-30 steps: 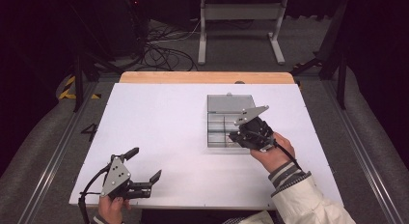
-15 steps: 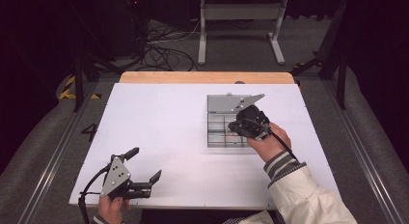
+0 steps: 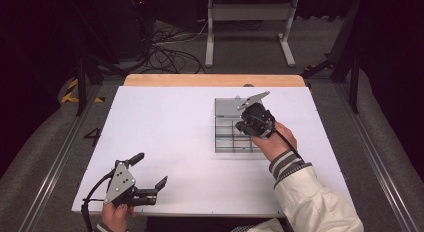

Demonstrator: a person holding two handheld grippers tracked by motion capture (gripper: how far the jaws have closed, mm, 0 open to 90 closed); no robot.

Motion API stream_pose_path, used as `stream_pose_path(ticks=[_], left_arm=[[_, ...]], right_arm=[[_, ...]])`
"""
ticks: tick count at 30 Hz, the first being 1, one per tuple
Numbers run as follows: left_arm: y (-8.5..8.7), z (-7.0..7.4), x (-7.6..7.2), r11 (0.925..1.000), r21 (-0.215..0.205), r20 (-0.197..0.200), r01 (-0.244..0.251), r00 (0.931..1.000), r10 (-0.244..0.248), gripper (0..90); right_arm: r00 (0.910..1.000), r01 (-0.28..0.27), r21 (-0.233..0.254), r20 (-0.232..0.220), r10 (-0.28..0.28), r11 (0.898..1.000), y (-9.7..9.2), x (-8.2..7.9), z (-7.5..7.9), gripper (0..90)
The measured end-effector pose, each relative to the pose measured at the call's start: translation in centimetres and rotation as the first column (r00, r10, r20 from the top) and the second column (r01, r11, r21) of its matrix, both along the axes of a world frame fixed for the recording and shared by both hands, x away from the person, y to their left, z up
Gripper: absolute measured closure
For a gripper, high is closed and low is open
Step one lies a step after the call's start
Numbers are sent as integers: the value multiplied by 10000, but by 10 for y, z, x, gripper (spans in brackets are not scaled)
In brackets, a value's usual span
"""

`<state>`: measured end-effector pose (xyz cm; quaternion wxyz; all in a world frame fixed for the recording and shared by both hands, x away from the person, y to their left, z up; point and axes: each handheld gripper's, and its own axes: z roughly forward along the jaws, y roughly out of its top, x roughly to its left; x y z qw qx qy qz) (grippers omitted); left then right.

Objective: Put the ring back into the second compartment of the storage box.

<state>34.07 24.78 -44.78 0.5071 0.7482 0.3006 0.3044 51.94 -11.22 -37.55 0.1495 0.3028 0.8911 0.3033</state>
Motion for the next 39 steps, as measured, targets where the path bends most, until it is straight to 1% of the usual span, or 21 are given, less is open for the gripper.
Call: stream_pose_path(ticks=[9, 14, 20, 28, 39], left_arm=[[0, 0, 0, 10000, -3, 0, -2, 10000, 2, 43], [0, 0, 0, 10000, -8, -4, 2, 10000, -2, 43], [0, 0, 0, 10000, -7, -2, 0, 10000, 0, 43], [0, 0, 0, 10000, -9, -11, 5, 10000, -5, 43], [0, 0, 0, 10000, -3, -13, -1, 10000, 1, 43]], right_arm=[[9991, 402, -185, -117, -404, 9990, 2, 17, -10, 867], [9978, 656, -293, -11, -657, 9974, 1, 25, -15, 867], [9955, 932, -384, -104, -937, 9949, -1, 34, -21, 867], [9913, 1307, -506, -112, -1315, 9901, -5, 42, -26, 867], [9865, 1580, -598, -340, -1602, 9856, -6, 52, -35, 867]])
